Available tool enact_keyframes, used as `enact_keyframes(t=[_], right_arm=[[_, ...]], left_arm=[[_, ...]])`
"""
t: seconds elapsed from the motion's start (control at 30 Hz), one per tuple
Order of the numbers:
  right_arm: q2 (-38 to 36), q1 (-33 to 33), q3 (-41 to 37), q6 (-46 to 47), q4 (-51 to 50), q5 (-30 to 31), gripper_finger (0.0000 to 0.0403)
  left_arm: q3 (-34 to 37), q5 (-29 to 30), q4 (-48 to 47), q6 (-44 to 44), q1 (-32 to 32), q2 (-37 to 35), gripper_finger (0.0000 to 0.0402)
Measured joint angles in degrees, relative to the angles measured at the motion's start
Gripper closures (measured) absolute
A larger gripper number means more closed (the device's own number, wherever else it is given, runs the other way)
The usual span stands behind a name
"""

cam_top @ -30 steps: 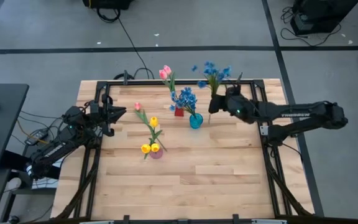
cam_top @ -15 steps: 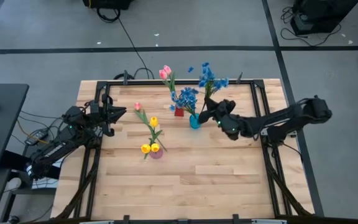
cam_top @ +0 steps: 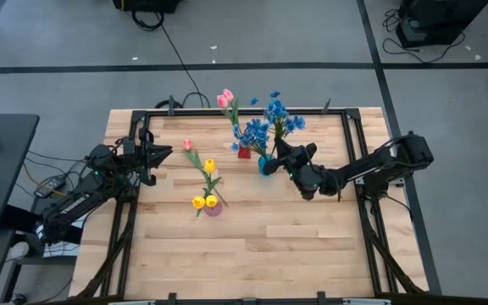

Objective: Sort flowers into vase by color
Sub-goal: Put the blue flowers into the blue vase

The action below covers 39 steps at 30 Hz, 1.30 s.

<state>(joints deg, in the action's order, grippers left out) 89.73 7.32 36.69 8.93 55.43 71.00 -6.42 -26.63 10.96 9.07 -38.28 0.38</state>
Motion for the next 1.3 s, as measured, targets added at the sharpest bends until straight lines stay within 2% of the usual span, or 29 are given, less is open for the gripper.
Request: enact_keyframes(t=[0.3, 0.43, 0.6, 0.73, 0.9, 1.03, 1.3], right_arm=[[-0.1, 0.16, 0.0, -8.27, 8.31, 0.01, 0.0385], [0.28, 0.1, 0.0, -8.15, 8.05, -0.18, 0.0385], [4.41, -0.59, 0.02, -5.71, 8.24, -1.18, 0.0384], [9.74, -0.75, 0.02, -6.83, 14.0, -0.7, 0.0384], [14.11, 0.06, 0.02, -15.53, 25.47, -0.03, 0.0384], [13.45, 0.86, 0.02, -23.61, 33.43, -0.75, 0.0384], [8.71, 2.23, 0.04, -34.51, 33.96, 0.42, 0.0384]], left_arm=[[0.0, 0.04, -0.13, -1.17, -0.02, 0.0, 0.0347], [0.0, 0.06, -0.15, -1.15, -0.02, -0.02, 0.0347], [0.0, 0.04, -0.15, -1.14, -0.02, -0.01, 0.0347], [0.0, 0.06, -0.17, -1.14, 0.0, -0.02, 0.0347], [0.0, 0.06, -0.2, -1.31, -0.02, -0.02, 0.0347], [0.0, 0.08, -0.2, -1.36, -0.02, -0.02, 0.0347], [0.0, 0.11, -0.2, -1.34, -0.02, -0.01, 0.0347]])
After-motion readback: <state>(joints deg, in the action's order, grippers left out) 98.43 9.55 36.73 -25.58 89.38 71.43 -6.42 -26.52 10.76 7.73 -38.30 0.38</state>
